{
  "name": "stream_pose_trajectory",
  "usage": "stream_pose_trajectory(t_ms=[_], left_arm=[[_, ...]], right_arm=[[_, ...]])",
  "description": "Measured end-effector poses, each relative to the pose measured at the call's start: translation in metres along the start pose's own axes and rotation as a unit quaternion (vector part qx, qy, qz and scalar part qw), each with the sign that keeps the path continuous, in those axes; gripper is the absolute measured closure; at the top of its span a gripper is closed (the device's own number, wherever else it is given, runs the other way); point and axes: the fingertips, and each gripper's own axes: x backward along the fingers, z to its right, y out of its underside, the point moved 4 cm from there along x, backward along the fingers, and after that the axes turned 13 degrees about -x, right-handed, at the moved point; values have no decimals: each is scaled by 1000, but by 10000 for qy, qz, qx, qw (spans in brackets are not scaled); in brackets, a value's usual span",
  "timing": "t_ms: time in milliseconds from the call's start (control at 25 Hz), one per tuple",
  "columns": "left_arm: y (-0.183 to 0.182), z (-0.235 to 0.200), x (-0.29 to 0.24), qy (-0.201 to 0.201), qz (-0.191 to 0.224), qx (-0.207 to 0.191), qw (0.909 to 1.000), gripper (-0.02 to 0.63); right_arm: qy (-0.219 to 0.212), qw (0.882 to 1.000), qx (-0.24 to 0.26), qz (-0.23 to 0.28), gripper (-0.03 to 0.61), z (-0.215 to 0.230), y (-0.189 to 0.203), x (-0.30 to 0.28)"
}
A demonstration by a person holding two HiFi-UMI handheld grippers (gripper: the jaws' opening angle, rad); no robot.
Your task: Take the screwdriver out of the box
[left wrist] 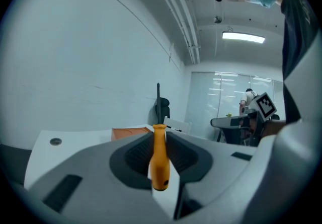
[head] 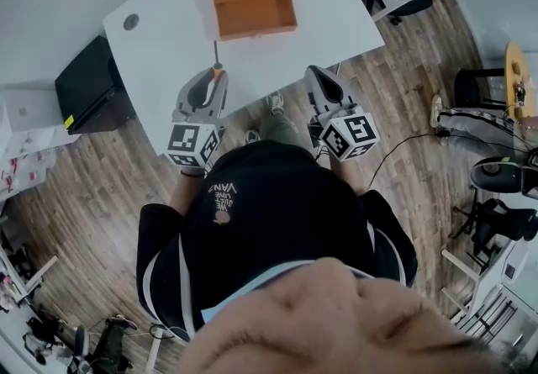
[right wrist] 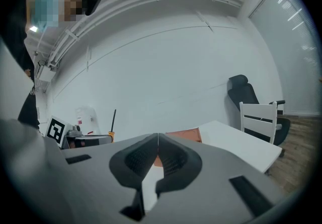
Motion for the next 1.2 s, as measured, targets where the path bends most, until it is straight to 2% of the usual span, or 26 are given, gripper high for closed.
stream_pose_trajectory(t_ms=[400, 1200], left_arm=[[-3, -2, -4, 20, 12, 14, 10000, 527], [-5, -3, -11, 56, 5, 38, 10000, 528]], right_arm=[[156, 9998, 97, 29, 567, 3, -5, -7], [124, 9999, 101, 28, 566, 5, -8, -12]])
